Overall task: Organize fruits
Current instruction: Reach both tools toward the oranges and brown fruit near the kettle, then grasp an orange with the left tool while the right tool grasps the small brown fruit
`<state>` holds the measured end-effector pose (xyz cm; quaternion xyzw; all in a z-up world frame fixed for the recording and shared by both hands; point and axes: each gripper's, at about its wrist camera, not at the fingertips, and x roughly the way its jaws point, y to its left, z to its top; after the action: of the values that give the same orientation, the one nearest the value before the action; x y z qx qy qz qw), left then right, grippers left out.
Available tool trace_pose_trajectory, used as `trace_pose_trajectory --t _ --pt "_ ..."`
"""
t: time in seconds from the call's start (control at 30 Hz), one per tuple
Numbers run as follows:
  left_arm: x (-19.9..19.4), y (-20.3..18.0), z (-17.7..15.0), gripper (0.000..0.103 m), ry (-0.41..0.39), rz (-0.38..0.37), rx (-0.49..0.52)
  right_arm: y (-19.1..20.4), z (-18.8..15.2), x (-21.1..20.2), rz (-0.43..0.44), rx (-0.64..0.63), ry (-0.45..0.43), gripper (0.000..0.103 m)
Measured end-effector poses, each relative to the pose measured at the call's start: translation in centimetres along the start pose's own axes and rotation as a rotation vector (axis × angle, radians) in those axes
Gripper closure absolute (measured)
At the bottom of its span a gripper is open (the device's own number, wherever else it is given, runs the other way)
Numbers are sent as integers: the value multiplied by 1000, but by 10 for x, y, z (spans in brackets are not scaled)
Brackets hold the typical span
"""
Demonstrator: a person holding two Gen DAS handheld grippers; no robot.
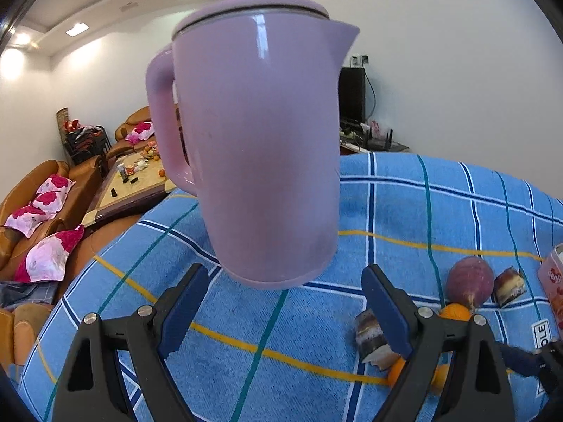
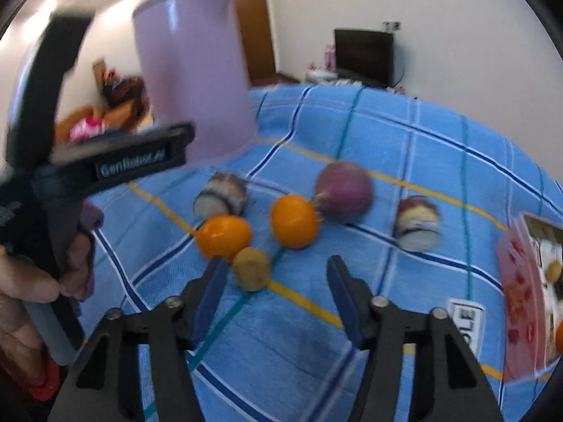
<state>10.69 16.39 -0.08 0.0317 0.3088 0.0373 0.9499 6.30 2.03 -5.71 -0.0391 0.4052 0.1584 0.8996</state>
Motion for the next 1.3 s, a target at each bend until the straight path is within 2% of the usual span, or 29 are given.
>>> trace_pose_trajectory --t 0.07,0.2,0.27,0.33,0.53,0.73,0.8,0.87,0.97,1.03,1.07,1.13,1.2,1.3 --pt "2 0 0 13 9 -5 3 5 2 14 -20 -14 57 51" --pt "8 -4 -1 13 37 -34 1 8 4 27 -51 -19 85 52" --pt "11 -8 -2 13 66 -70 11 11 6 30 -41 -25 84 54" --pt "10 -8 -3 13 78 -104 8 12 8 31 -44 -35 81 72" --pt "-3 -5 -2 13 67 -246 -19 -6 -3 9 -26 20 27 74" --pt "-21 -19 -10 13 56 -455 104 -48 -21 -32 -48 126 -95 74" --pt "-22 -30 -18 13 81 -490 170 -62 -25 -37 -49 165 -104 74" --pt "-17 -44 -26 14 111 -465 241 -71 -22 -34 -47 205 -101 74" --pt "-7 -63 -37 32 159 -415 317 -74 -23 -34 -30 228 -98 74" --pt "6 -71 -42 51 210 -411 329 -70 -23 -38 -37 212 -102 74" --pt "12 -72 -43 54 238 -410 321 -69 -24 -40 -39 203 -105 74" --pt "16 -71 -42 56 242 -416 300 -62 -24 -40 -42 187 -108 74" --pt "17 -67 -42 64 235 -414 283 -59 -24 -40 -44 180 -110 74" --pt "17 -64 -40 64 233 -435 274 -59 -24 -37 -43 179 -111 74"
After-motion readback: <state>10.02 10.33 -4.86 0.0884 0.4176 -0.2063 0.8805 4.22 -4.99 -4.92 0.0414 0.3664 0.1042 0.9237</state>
